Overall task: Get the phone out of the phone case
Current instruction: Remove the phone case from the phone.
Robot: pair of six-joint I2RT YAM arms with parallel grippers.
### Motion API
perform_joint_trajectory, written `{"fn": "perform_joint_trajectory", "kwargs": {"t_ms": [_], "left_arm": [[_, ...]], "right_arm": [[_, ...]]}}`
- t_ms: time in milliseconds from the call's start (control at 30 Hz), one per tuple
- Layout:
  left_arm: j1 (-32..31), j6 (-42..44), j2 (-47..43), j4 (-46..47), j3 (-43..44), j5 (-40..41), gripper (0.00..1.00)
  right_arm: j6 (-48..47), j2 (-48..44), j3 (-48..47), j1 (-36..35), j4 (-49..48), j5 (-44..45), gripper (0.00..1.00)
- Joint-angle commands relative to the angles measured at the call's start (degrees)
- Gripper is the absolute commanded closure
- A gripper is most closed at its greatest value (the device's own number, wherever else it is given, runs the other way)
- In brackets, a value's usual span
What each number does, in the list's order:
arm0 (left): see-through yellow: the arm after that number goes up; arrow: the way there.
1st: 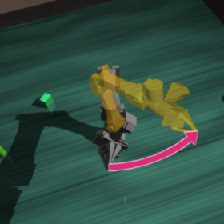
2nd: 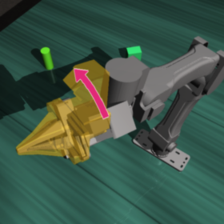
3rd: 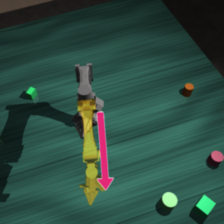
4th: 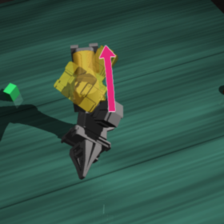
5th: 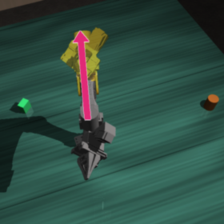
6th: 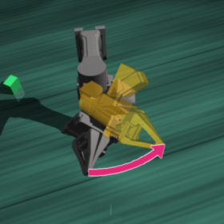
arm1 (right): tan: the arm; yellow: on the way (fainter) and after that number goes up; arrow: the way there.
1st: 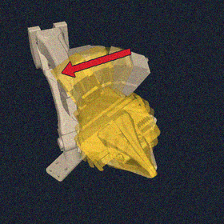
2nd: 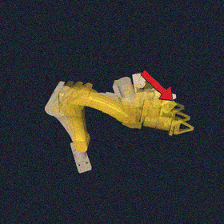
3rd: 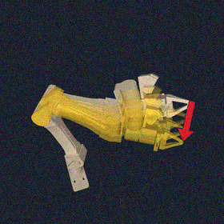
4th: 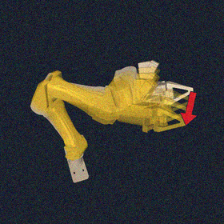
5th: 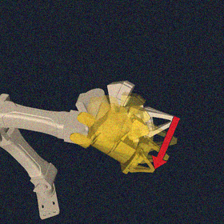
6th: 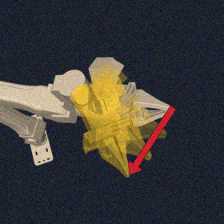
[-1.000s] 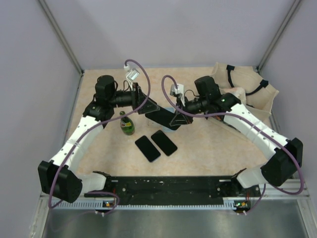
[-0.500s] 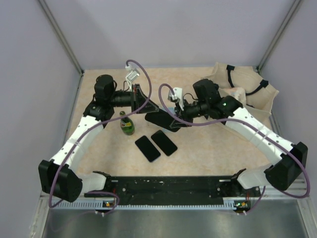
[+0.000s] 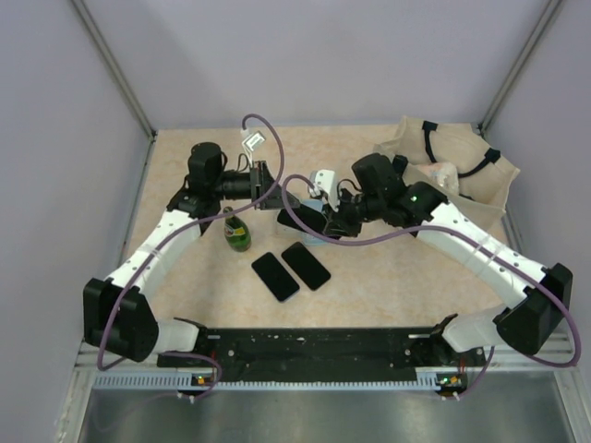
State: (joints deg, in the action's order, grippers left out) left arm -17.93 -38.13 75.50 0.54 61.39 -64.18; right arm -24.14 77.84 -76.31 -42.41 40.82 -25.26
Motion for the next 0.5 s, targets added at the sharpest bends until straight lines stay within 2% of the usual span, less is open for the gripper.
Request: {"fn": "perform_joint_trajectory", "kwargs": {"t_ms": [0, 200, 467], "left_arm": [[-0.6, -13.1, 3.6, -1.6, -2.2, 10.0, 1.00], [-0.5, -20.2, 5.5, 4.9, -5.7, 9.2, 1.00], [-0.5, -22.9, 5.7, 3.1, -7.7, 11.5, 1.00]], "right_arm": [[-2.9, -1.5, -3.3, -3.1, -11.6, 8.5, 1.00], [-3.5, -2.0, -3.6, -3.5, -12.1, 9.7, 1.00], [-4.3, -2.3, -4.3, -3.9, -11.8, 10.3, 1.00]]}}
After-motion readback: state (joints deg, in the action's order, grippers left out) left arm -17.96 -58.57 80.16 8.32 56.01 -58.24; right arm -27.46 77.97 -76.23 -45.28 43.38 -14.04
